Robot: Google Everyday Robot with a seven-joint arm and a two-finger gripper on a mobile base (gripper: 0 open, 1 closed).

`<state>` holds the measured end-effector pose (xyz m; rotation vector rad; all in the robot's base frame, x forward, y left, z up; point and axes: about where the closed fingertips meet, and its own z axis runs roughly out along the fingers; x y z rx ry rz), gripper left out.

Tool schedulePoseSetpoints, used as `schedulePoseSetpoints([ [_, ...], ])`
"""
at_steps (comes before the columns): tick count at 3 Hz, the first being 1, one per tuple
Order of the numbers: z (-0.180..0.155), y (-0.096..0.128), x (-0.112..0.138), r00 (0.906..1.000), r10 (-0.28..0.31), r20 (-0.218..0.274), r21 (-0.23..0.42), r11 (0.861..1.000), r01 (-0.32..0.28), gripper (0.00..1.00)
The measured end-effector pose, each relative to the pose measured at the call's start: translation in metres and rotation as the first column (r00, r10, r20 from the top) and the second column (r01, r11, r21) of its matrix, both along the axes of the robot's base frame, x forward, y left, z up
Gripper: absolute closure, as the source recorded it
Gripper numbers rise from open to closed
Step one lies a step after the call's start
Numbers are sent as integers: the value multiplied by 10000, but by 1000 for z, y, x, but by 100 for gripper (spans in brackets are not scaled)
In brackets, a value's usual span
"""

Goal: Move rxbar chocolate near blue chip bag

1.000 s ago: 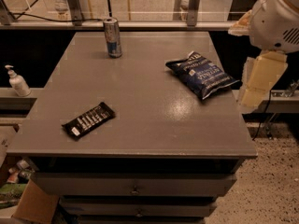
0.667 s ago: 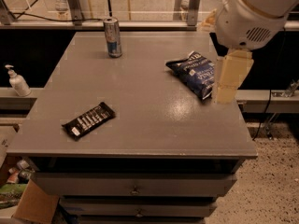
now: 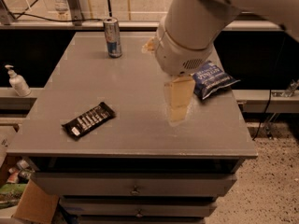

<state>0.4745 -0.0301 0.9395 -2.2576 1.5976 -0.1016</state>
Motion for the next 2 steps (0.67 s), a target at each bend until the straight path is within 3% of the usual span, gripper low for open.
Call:
schedulePoseSetpoints([
  [1, -30, 45, -7, 9952, 976, 62, -84, 9952, -975, 0],
  [2, -30, 45, -7, 9952, 978, 62, -84, 9952, -977, 0],
])
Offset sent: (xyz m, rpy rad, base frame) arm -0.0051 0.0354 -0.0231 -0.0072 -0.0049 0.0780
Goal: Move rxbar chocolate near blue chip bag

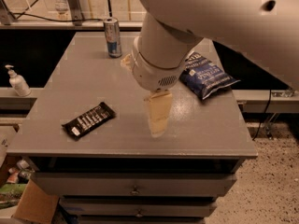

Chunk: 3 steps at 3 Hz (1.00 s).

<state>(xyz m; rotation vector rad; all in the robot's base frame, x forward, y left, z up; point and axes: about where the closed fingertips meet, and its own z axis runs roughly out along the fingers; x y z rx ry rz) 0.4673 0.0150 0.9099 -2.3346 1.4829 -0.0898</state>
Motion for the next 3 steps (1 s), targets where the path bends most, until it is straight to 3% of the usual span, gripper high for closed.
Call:
schedulePoseSetpoints([
  [1, 2, 9, 2, 9990, 440, -82, 185, 9989, -438, 0],
  [3, -1, 72, 14, 9848, 1725, -222, 301, 9847, -1718, 0],
])
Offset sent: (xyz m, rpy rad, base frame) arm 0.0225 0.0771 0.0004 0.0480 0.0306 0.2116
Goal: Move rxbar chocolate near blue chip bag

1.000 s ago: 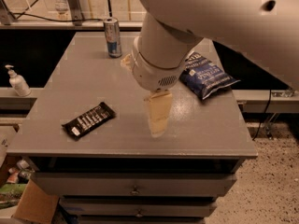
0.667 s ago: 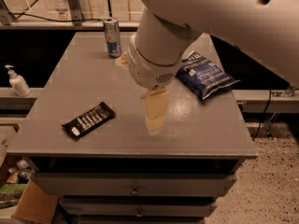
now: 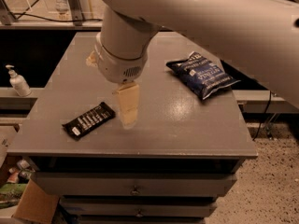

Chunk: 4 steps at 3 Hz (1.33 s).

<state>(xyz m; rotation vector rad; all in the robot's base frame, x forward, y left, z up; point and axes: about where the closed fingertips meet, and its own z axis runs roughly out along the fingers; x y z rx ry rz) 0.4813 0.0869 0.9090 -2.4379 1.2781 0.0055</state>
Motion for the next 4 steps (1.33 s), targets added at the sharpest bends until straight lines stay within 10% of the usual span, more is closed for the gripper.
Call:
schedulePoseSetpoints([
  [2, -44, 52, 16, 9988, 71, -484, -638, 9979, -102, 0],
  [4, -68, 48, 43, 9961, -615, -628, -1525, 9870, 513, 0],
])
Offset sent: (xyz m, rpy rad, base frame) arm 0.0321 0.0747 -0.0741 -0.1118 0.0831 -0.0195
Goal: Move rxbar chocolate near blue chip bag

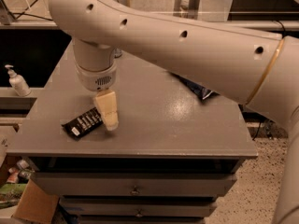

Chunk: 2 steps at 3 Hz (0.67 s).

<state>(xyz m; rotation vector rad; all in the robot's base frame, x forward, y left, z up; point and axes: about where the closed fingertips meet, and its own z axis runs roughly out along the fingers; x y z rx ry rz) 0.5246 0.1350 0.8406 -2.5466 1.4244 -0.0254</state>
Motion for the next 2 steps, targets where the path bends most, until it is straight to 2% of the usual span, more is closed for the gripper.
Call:
schedulePoseSetpoints([
  [1, -7, -14, 2, 9998, -179, -47, -346, 9992, 178, 18],
  [2, -16, -22, -2, 9995, -281, -146, -512, 9983, 274, 41],
])
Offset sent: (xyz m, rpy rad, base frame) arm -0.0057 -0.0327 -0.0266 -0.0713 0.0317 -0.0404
